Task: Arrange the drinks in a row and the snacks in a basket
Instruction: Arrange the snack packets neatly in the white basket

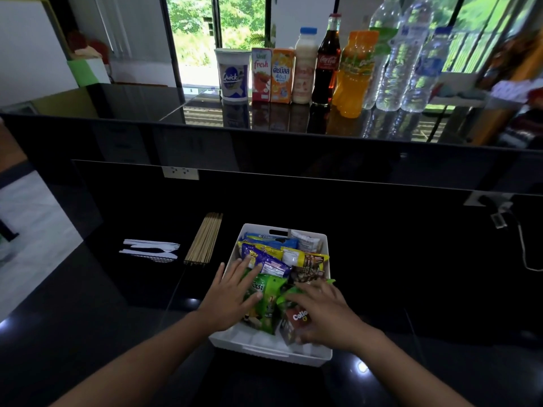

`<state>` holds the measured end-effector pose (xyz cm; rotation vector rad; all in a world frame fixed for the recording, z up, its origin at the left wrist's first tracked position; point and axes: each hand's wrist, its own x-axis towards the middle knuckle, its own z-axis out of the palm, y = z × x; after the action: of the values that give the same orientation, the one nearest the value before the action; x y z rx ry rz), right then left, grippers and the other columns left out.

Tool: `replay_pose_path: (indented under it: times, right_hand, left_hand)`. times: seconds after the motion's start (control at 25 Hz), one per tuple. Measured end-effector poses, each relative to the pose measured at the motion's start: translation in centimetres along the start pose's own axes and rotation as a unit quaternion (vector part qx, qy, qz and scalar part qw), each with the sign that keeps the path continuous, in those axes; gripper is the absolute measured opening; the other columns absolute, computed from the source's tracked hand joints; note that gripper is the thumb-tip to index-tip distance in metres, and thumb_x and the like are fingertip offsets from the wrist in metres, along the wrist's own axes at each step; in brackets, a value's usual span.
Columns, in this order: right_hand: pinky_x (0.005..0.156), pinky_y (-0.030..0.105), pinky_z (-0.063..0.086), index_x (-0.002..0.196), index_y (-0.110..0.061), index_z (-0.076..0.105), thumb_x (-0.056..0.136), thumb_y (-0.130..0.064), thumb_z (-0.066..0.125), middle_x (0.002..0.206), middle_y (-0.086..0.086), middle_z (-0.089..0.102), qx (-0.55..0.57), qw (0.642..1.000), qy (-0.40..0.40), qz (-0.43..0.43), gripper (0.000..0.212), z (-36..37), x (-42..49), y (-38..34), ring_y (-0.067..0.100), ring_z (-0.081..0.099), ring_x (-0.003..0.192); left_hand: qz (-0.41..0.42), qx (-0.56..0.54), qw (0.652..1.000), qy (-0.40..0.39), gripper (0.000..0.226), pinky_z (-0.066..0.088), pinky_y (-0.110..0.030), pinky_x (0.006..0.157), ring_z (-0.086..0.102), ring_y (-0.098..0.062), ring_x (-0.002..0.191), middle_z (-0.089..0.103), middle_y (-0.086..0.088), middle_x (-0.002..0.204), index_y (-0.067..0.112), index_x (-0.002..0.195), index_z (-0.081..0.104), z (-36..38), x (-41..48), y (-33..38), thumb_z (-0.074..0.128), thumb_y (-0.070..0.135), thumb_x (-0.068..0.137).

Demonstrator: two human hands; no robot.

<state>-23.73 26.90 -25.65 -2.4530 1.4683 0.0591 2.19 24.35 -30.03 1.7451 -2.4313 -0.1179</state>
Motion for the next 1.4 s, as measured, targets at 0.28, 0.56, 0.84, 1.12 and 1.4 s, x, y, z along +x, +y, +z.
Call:
replay_pose_path:
  times: [0.28, 0.56, 0.84, 1.12, 1.4]
  right_hand:
    - [0.092, 0.036, 0.024, 0.132, -0.043, 0.043, 0.077, -0.054, 0.060, 0.136, -0.013, 0.048, -0.059, 0.985, 0.135, 0.093, 0.058, 1.1, 1.5, -1.6, 0.020, 0.039, 0.122]
    - [0.097, 0.041, 0.026, 0.136, -0.034, 0.043, 0.084, -0.054, 0.057, 0.136, -0.002, 0.049, -0.066, 0.974, 0.161, 0.143, 0.057, 1.2, 2.7, -3.0, 0.025, 0.039, 0.125]
    - [0.115, 0.049, 0.005, 0.150, -0.033, 0.019, 0.082, -0.062, 0.055, 0.159, 0.000, 0.018, -0.031, 0.981, 0.155, 0.112, 0.082, 2.8, 0.9, -2.8, 0.025, 0.013, 0.144]
    - [0.113, 0.044, 0.021, 0.152, -0.034, 0.009, 0.057, -0.083, 0.062, 0.160, -0.008, 0.014, 0.347, 0.864, 0.287, 0.224, 0.119, 5.7, -3.0, -0.8, 0.016, 0.012, 0.143]
    - [0.098, 0.038, 0.051, 0.144, -0.025, 0.040, 0.058, -0.057, 0.084, 0.134, 0.004, 0.061, 0.628, 0.726, 0.081, 0.268, 0.101, 8.3, -2.3, 2.1, 0.021, 0.063, 0.115]
  left_hand:
    - [-0.009, 0.081, 0.997, -0.009, 0.074, -0.005, -0.050, 0.116, -0.002, -0.023, 0.148, -0.002, -0.003, 0.161, 0.035, 0.150, -0.004, 0.6, 0.5, 1.0, 0.031, 0.062, 0.091]
    - [-0.011, 0.090, 0.996, -0.026, 0.082, 0.001, -0.055, 0.116, -0.004, -0.023, 0.148, -0.001, -0.003, 0.161, 0.035, 0.150, -0.009, 1.0, 0.0, 0.1, 0.041, 0.060, 0.089]
    - [-0.005, 0.054, 0.997, 0.054, 0.076, -0.004, -0.048, 0.117, -0.002, -0.020, 0.147, 0.000, -0.001, 0.161, 0.034, 0.150, -0.003, 1.5, -1.3, -0.2, 0.027, 0.067, 0.089]
    - [-0.242, -0.375, 0.893, 0.056, 0.110, 0.016, -0.050, 0.116, 0.007, -0.026, 0.146, 0.002, -0.003, 0.161, 0.025, 0.152, -0.004, 1.8, -1.8, -1.2, 0.067, 0.060, 0.075]
    - [-0.195, -0.562, 0.799, -0.087, 0.050, 0.051, -0.031, 0.093, 0.067, -0.009, 0.102, 0.070, 0.008, 0.113, 0.034, 0.116, 0.059, 1.4, -1.9, -2.7, 0.073, 0.050, 0.071]
